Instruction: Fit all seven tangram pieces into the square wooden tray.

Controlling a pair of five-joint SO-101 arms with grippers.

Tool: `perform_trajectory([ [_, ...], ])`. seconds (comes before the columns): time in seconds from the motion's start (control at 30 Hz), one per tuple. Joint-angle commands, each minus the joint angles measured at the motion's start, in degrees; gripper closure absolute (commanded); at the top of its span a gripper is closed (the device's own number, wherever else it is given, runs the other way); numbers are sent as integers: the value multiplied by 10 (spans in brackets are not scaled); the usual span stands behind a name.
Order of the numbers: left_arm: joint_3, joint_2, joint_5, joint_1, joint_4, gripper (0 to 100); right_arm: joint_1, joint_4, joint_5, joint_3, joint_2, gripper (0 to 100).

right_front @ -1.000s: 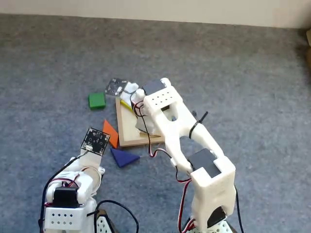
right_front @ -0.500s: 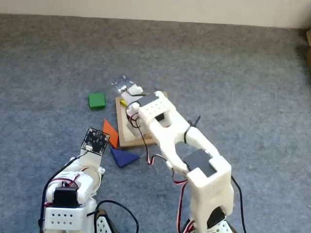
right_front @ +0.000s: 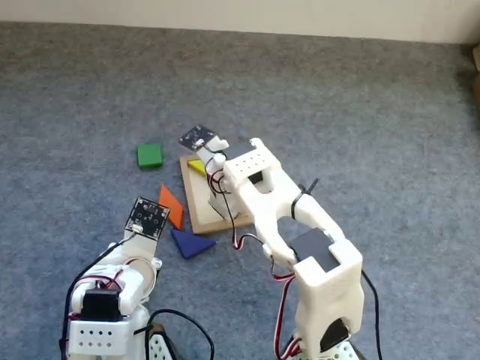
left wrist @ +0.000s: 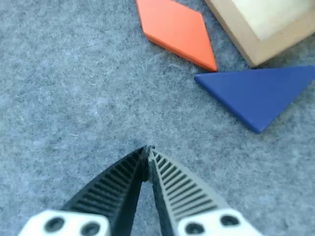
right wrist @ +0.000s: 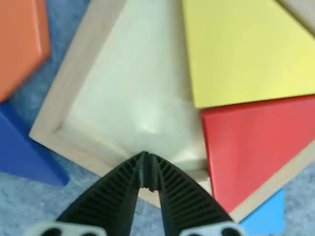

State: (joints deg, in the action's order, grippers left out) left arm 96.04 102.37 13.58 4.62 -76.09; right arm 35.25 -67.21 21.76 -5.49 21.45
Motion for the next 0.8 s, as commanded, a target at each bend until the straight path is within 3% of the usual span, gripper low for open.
perform_trajectory([
  [0.0, 11, 15, 6, 6, -4, 992, -15, -14, 8, -5, -65, 990],
  [0.23, 11, 15, 6, 6, -4, 992, -16, -11, 6, -29, -135, 990],
  [0.53, 11, 15, 6, 6, -4, 992, -15, 10, -90, -66, -232, 990],
  [0.77, 11, 15, 6, 6, -4, 992, -36, 117, -96, -208, -388, 990],
])
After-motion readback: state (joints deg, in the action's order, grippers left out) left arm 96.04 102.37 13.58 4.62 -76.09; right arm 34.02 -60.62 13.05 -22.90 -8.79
